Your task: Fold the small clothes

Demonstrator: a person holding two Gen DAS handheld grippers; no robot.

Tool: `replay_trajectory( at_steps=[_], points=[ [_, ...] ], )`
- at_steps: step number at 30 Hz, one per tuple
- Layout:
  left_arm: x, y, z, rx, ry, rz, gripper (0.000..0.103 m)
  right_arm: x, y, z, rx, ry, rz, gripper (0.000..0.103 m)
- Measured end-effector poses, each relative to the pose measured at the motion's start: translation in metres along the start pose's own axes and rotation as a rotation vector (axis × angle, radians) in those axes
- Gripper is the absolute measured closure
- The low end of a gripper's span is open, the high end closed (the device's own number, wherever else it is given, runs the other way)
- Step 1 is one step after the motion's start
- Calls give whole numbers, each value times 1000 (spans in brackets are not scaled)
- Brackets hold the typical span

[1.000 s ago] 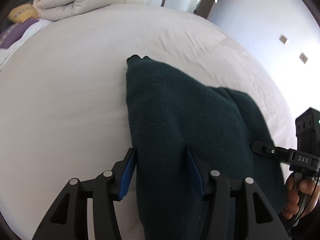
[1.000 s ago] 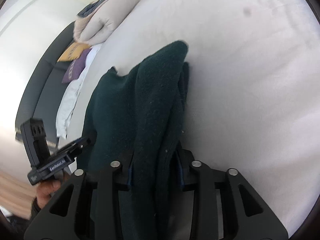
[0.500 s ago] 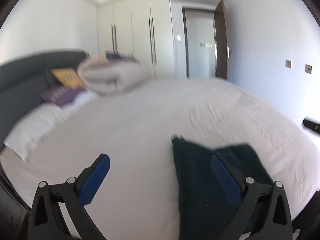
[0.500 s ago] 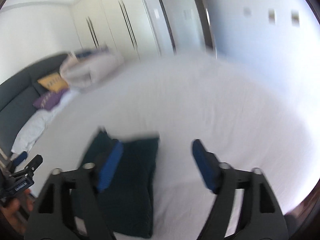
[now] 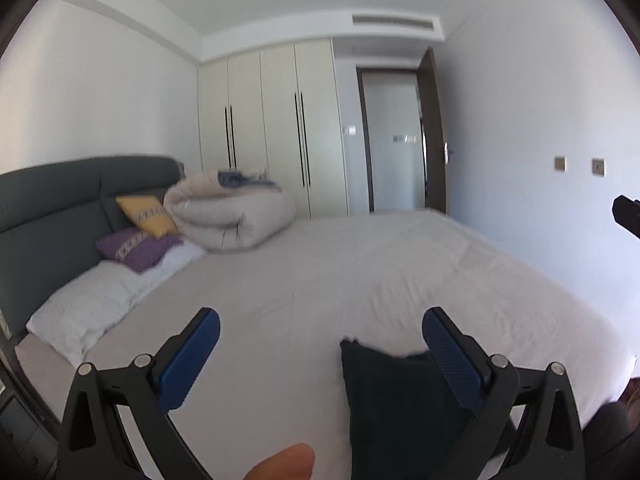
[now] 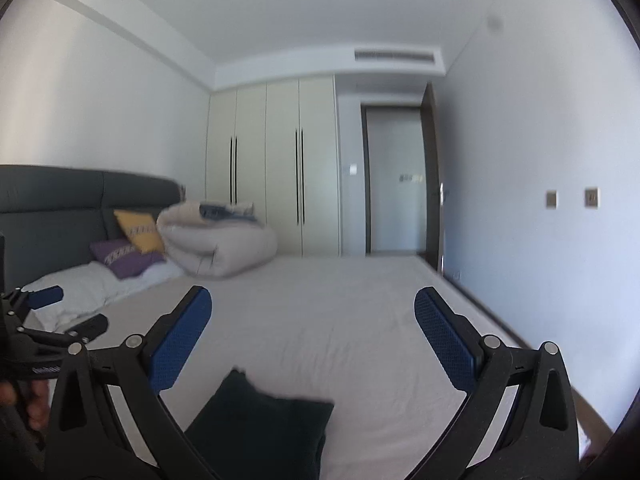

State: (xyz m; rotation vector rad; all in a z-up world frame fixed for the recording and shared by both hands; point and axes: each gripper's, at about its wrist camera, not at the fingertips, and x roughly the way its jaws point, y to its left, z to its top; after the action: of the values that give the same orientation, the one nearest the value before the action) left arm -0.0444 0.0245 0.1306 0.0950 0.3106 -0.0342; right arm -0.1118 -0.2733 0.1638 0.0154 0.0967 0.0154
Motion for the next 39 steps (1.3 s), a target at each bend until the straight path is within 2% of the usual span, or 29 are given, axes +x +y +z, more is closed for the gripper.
replay_trajectory(
  at_steps=[2, 5, 7, 9, 10, 13, 17, 18, 19, 21, 28, 39],
  points=[
    [13, -6, -15, -4, 89, 15, 0, 12, 3, -15, 17, 99, -3, 0],
    [36, -11, -40, 3, 224, 74, 0, 40, 8, -50, 39, 302, -65, 0],
    [50, -14, -57, 5, 293, 78, 0, 53, 11, -72, 46, 388, -94, 0],
    [60, -16, -68, -9, 360, 76, 0, 68, 13, -95, 46, 439, -99, 0],
    [68, -15, -75, -35, 395, 49, 0, 73, 16, -101, 43, 458, -102, 0],
    [76, -21, -92, -56, 454, 11, 0, 82, 27, -120, 35, 496, -106, 0],
    [75, -31, -102, -48, 474, -9, 0, 93, 33, -136, 41, 544, -106, 0],
    [77, -29, -103, -52, 475, -13, 0, 90, 29, -145, 43, 551, -110, 0],
    [77, -29, -104, -57, 475, -14, 0, 70, 21, -150, 45, 558, -115, 0],
    [77, -27, -104, -62, 475, -8, 0, 73, 17, -159, 45, 580, -124, 0],
    [79, -19, -107, -96, 486, -12, 0, 70, 7, -160, 54, 620, -117, 0],
    [84, -15, -109, -111, 499, -21, 0, 78, 15, -159, 40, 648, -110, 0]
  ],
)
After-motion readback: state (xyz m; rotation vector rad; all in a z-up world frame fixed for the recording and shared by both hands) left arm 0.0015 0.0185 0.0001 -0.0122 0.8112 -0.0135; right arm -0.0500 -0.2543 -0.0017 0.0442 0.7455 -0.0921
